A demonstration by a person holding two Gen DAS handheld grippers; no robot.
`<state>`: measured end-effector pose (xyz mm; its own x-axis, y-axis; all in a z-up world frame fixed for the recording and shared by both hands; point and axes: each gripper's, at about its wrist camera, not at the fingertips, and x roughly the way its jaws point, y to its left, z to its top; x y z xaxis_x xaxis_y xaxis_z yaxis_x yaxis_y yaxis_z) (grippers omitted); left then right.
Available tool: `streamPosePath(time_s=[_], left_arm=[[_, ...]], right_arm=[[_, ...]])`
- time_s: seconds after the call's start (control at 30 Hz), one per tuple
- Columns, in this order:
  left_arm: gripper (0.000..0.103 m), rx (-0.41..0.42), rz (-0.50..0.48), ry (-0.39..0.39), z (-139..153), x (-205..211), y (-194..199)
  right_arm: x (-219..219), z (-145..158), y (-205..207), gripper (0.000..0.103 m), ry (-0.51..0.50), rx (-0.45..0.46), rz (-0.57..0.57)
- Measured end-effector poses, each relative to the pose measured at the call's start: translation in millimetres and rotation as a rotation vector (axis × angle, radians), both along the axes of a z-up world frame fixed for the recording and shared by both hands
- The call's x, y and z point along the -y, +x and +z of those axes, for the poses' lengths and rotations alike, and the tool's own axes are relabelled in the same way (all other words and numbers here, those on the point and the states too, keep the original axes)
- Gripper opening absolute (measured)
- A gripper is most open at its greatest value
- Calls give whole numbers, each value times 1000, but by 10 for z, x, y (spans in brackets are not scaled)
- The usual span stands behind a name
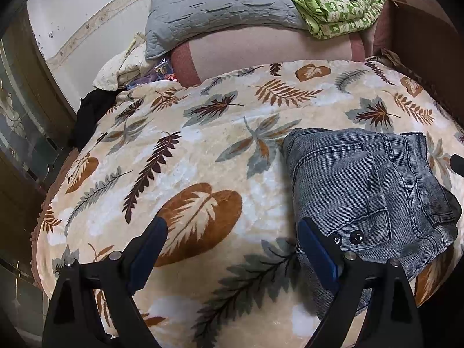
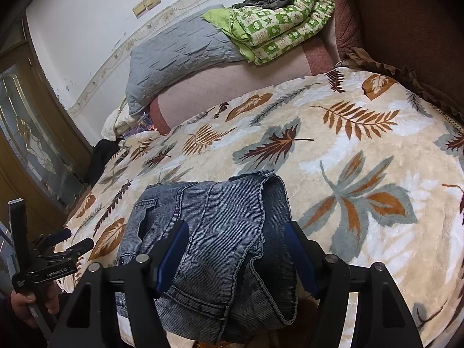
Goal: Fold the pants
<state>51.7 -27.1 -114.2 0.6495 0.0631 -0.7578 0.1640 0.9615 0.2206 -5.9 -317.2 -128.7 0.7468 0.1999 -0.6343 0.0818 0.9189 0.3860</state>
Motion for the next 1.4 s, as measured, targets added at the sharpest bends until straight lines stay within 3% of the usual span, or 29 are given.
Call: streamPosePath(time_s=[1.4], left_arm=[[91, -5, 3, 7, -18, 9, 52]], right_arm=[[2, 9, 14, 72, 1, -4, 0]])
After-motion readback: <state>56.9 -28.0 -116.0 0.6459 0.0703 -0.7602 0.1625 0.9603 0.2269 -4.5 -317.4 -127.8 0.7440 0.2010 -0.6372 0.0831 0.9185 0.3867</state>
